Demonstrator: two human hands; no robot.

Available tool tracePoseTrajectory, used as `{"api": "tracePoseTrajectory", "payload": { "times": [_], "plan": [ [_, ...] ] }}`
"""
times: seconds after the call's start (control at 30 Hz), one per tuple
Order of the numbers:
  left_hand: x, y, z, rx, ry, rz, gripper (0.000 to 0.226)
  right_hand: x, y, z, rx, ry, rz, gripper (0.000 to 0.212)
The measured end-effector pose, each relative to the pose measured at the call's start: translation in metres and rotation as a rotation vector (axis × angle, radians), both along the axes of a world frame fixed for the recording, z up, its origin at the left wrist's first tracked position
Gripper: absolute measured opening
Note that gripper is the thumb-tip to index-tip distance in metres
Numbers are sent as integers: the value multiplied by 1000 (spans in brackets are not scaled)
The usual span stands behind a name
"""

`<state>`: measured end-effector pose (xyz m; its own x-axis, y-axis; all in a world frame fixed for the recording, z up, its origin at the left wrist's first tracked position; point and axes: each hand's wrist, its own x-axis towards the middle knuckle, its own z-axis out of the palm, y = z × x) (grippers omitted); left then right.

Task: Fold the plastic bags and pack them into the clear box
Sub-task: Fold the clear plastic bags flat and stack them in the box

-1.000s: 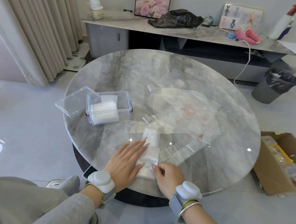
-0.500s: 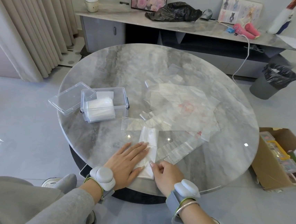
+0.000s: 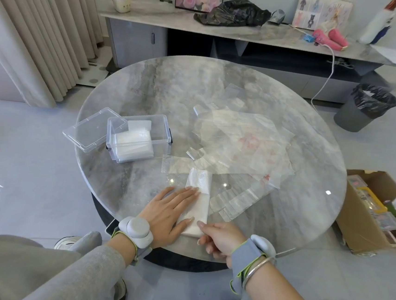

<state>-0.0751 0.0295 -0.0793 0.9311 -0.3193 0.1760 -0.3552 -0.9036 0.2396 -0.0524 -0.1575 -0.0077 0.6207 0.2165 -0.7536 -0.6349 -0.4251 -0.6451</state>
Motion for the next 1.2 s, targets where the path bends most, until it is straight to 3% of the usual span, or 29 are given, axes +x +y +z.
{"api": "tracePoseTrajectory", "payload": {
  "times": [0.3,0.87,0.93,1.0,1.07,1.13,1.2],
  "plan": [
    [0,6,-4,6,7,1,60,-8,-7,0,22,21,88,20],
    [-7,7,-6,101,2,-38,70,-9,-4,5,-76,56,-5,28],
    [-7,6,-6,98,-3,-34,70,-9,-7,1,-176,-151,35,22],
    [-8,6,-6,97,-5,-31,70,-9,-15,-4,-411,-550,195,15],
    [-8,6,-5,97,-17,-30,70,-8,-19,-12,-605,-1002,449,30],
    [-8,6,-4,94,-22,-28,69,-6,-15,-24,-637,-1352,641,52],
    [-8,6,-4,96,-19,-30,70,-5,-11,-38,-649,-1486,745,52]
  ]
}}
